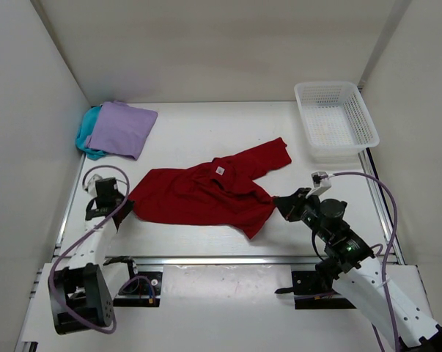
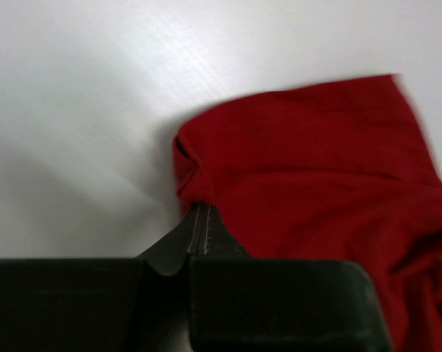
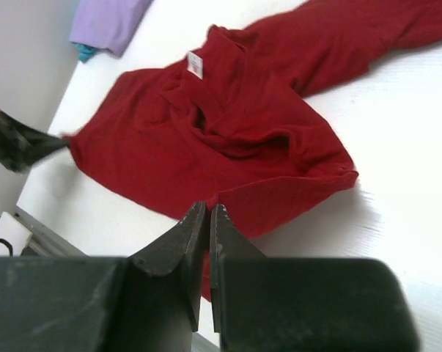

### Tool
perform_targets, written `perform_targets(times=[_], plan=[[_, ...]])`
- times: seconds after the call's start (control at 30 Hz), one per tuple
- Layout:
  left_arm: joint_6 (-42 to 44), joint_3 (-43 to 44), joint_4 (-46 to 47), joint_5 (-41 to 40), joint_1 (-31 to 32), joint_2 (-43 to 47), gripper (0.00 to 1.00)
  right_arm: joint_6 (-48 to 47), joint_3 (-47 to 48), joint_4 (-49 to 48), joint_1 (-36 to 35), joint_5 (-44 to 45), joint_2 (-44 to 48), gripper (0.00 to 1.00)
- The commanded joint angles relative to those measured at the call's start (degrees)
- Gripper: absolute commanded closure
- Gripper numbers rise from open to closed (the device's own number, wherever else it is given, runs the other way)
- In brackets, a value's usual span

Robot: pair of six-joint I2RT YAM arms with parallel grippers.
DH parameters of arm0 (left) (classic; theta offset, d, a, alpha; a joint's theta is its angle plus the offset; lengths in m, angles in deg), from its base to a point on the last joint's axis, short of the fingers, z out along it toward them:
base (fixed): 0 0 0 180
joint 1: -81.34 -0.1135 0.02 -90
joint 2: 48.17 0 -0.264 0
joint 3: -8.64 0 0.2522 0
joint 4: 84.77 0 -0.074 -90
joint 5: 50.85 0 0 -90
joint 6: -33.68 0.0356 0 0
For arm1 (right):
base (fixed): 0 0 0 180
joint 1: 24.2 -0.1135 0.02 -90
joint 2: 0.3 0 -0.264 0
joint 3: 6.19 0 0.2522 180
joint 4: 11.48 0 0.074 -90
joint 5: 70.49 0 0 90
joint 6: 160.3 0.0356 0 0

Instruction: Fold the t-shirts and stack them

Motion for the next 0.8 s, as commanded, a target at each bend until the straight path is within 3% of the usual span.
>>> perform_targets(times=[0.0,0.2,0.3,0.37,0.47,0.6,0.77], plan=[[3.15,8.72,-2.97,-4.38,7.24,2.17,1.00,0.22,2.98,-0.25,-0.06,2.05,-1.52,1.00],[6.31,20.68,-5.01,-3.09,17.97,1.03,1.00,0.13,8.34,4.40,-4.36,11.44,-4.94,1.00],[7.98,29.99,-6.40,-2.98,21.84,-5.02,1.00,-0.75,13.69,5.81,-6.91,15.67,-9.25,1.00],[10.09,38.76,-7.99,1.11,20.03,-6.87,1.00,-4.24,21.75,8.53,-8.41,19.27,-13.45,1.00],[10.88,48.34,-9.48,11.22,9.50,-8.19,1.00,-10.21,33.27,13.79,-7.97,26.47,-17.85,1.00],[14.05,66.09,-17.82,9.67,10.34,-13.46,1.00,-17.78,53.99,19.95,-2.27,29.92,-26.45,1.00],[9.66,76.49,-17.57,19.86,4.12,-16.98,1.00,-23.51,75.82,24.52,0.82,29.22,-36.40,1.00]])
